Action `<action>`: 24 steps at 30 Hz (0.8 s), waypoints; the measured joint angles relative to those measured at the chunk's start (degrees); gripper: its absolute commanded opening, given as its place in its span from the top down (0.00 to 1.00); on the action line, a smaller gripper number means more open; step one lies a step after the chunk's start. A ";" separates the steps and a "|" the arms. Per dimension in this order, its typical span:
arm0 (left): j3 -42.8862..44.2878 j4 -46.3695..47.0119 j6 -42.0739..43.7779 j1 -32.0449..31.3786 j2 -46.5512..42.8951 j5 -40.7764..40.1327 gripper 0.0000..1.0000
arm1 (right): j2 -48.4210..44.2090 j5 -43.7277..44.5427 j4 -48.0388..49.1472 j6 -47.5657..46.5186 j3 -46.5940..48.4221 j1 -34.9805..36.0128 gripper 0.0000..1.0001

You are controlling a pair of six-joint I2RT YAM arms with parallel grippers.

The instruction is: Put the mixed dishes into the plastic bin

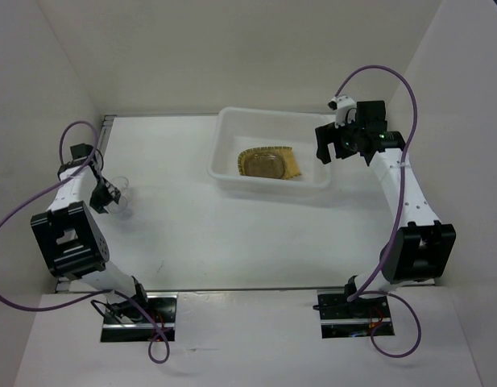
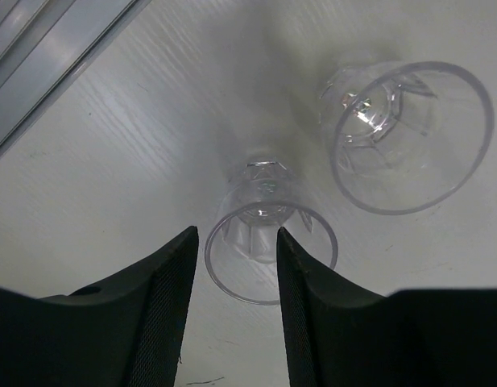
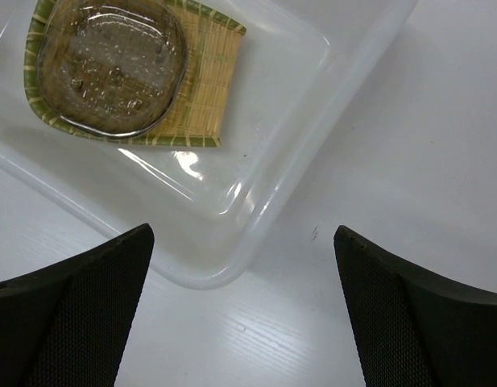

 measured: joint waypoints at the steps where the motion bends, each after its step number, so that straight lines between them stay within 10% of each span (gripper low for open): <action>1: -0.70 0.33 0.00 0.02 0.00 0.00 0.49 | -0.02 0.09 0.00 0.00 0.00 -0.02 0.03; 6: -4.00 0.92 0.15 0.46 0.04 0.02 0.56 | -0.02 0.37 0.00 0.00 0.00 -0.02 0.03; 12: -4.66 1.68 0.09 0.59 0.39 0.09 1.00 | -0.02 0.52 -0.02 0.00 0.00 -0.02 0.03; 24: 10.80 -4.46 -4.28 0.11 -1.16 4.85 1.00 | -0.02 1.01 -0.02 -0.39 -0.02 -0.02 0.03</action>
